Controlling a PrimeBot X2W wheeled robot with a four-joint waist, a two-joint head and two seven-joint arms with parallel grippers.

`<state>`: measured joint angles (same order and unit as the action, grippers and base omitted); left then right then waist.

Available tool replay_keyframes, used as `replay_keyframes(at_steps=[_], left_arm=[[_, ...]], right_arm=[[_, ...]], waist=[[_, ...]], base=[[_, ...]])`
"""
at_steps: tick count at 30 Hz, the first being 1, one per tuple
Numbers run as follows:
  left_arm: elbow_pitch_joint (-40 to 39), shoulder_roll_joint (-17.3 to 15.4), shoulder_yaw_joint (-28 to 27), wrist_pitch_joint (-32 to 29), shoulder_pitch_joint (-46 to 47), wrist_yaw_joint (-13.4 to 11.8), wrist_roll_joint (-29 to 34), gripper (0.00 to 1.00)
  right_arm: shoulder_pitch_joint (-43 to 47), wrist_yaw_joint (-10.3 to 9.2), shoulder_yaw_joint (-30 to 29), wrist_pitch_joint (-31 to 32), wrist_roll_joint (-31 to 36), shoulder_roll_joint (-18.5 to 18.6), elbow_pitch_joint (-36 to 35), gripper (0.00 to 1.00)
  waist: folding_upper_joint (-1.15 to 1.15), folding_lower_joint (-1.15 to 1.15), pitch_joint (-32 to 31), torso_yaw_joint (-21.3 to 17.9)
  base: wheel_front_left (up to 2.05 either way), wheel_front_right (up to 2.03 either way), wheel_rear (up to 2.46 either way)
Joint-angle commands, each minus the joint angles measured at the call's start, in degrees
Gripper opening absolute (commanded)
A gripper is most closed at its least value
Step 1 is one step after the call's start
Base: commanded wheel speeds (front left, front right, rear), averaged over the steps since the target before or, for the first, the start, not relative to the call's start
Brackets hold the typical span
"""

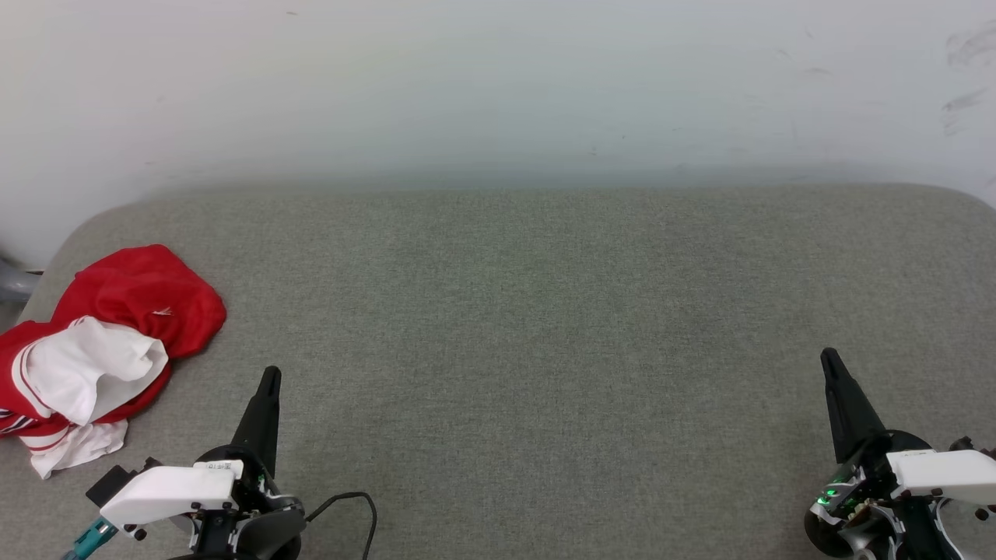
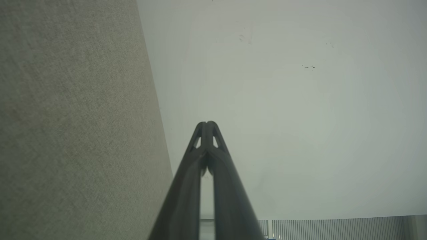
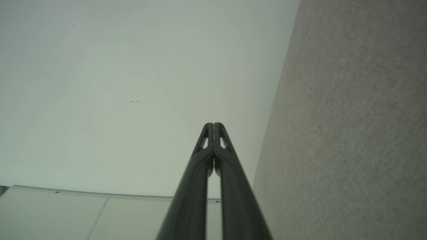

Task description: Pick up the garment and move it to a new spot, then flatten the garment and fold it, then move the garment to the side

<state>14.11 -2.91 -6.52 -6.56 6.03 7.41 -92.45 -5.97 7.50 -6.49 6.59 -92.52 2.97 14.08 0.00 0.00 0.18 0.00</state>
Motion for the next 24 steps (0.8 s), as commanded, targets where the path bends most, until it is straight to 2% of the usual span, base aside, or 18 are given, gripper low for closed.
replay_keyframes(at_steps=[1,24], left_arm=[[0.02,0.04,-0.02,0.00,0.60,0.23,0.13,0.00],[0.02,0.04,-0.02,0.00,0.60,0.23,0.13,0.00]], right_arm=[[-0.74,-0.02,0.04,-0.07,0.30,-0.16,0.03,0.00],[-0.74,-0.02,0.05,-0.07,0.30,-0.16,0.03,0.00]], waist=[[0.00,0.00,0.00,0.00],[0.00,0.00,0.00,0.00]], base=[[0.00,0.00,0.00],[0.00,0.00,0.00]])
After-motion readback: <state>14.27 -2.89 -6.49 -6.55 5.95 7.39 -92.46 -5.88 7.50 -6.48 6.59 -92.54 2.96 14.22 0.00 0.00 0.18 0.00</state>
